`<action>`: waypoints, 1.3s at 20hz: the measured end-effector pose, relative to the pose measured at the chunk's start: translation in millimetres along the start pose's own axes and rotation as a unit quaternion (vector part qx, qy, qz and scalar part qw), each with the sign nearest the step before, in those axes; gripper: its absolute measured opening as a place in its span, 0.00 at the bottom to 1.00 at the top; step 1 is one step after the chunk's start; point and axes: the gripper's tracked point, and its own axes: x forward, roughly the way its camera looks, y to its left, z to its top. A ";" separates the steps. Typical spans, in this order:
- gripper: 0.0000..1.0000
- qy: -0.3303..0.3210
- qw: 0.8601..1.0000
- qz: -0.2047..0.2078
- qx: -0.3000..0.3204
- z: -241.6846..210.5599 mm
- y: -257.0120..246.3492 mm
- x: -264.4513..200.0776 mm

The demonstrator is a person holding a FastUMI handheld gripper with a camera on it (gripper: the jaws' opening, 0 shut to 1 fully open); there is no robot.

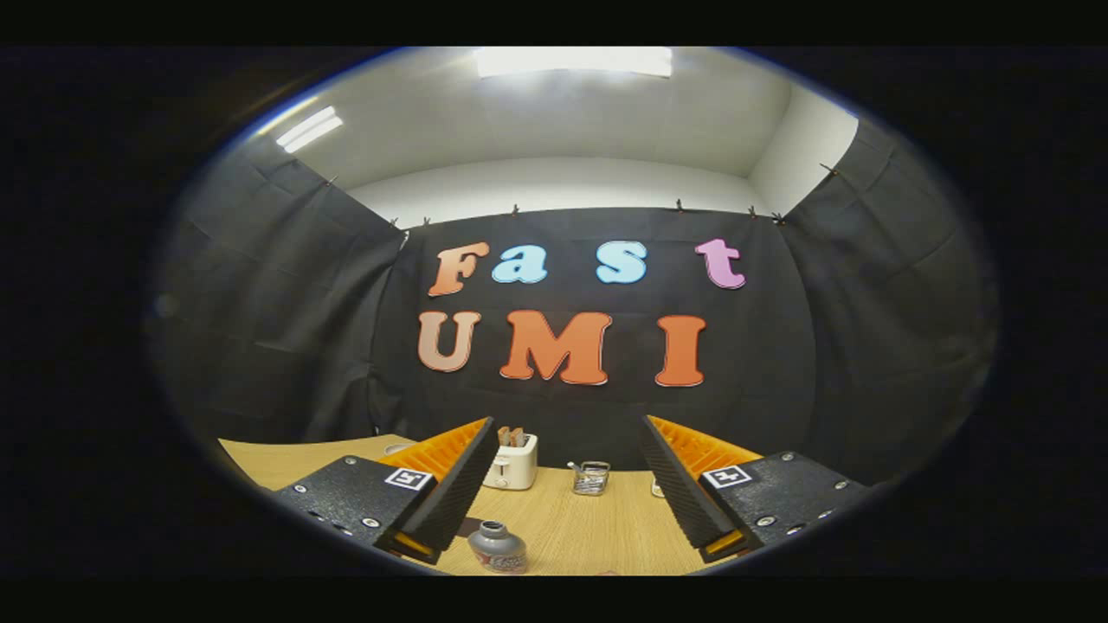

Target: Take the bottle from table, then pour the juice into the cup, finally place the bottle on the coaster

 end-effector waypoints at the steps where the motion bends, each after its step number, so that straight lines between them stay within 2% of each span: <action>1: 0.97 -0.001 1.000 0.000 0.001 1.2 -0.7 0.1; 12: 0.97 0.014 1.000 0.011 -0.002 -21.4 9.7 -6.7; 26: 0.97 0.084 0.994 0.067 0.027 -115.0 47.7 -11.3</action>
